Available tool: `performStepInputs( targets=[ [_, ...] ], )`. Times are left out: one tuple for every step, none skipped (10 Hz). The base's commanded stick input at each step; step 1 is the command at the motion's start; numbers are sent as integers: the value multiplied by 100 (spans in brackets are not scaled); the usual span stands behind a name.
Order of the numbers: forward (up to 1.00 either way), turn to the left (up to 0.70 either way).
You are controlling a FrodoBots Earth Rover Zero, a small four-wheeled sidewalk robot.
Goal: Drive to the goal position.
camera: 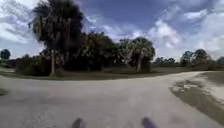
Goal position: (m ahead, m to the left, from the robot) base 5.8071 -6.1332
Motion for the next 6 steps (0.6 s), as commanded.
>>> performStepInputs(
  targets=[
    [69,1],
    [69,-16],
    [69,-32],
    [69,-30],
    [69,-27],
    [69,0]
  ],
)
